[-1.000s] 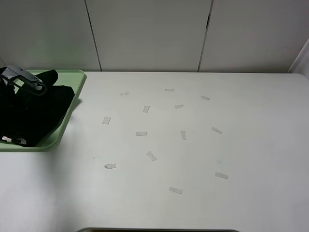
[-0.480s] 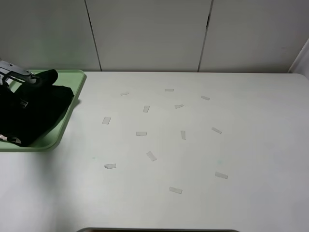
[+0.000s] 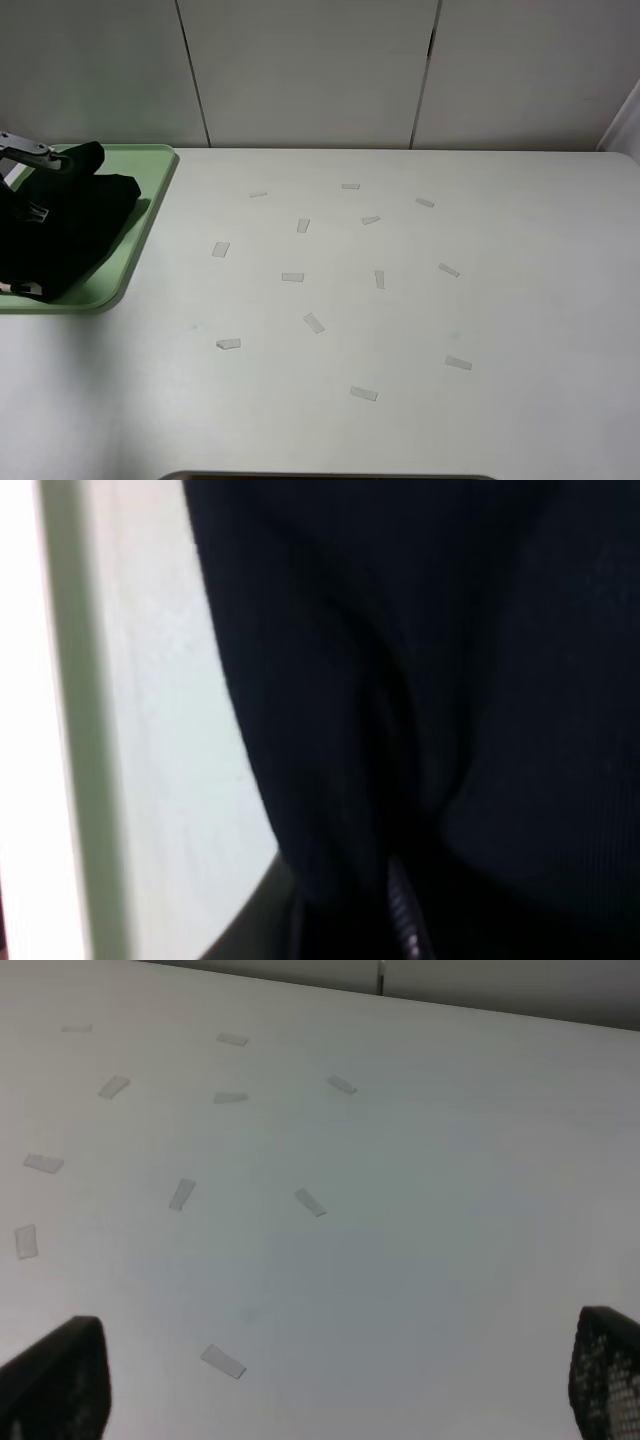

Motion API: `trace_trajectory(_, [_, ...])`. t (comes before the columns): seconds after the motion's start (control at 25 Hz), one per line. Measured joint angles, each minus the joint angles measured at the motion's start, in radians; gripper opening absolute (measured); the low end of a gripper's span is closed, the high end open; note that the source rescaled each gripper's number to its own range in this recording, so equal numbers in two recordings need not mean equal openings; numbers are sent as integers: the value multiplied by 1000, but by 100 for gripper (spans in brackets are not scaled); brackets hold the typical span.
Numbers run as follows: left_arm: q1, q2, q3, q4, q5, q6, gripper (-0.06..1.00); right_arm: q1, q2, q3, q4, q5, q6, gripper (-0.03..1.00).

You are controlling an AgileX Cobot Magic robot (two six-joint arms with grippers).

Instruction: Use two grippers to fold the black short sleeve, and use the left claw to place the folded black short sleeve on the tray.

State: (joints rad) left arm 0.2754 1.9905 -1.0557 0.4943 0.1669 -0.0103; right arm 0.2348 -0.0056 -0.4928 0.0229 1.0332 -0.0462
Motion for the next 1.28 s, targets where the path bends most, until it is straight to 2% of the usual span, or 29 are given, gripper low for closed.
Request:
trace_trajectory(0.32, [1,-18,5,0,39,-8,12,0,0,0,0,0,0,100])
trace_trajectory(0.4, [1,-32,9,0,35,-8,15,0,0,0,0,0,0,100])
trace_trajectory(0.44, [1,-40,10,0,30,-8,21,0,0,0,0,0,0,100])
trace_trajectory(0.52, [2,-67,10,0,10,-8,40,0,0,0,0,0,0,100])
trace_trajectory(0.64, [2,-117,10,0,-21,-8,78,0,0,0,0,0,0,100])
trace_trajectory(0.68, [2,-130,10,0,-27,-8,86,0,0,0,0,0,0,100])
trace_trajectory(0.76, [2,-153,10,0,-31,-8,95,0,0,0,0,0,0,100])
trace_trajectory(0.88, [2,-194,10,0,-31,-8,99,0,0,0,0,0,0,100])
trace_trajectory(1.16, [2,-353,20,-2,-37,-8,100,0,0,0,0,0,0,100])
trace_trajectory(1.28, [2,-476,52,-57,-44,-8,100,0,0,0,0,0,0,100])
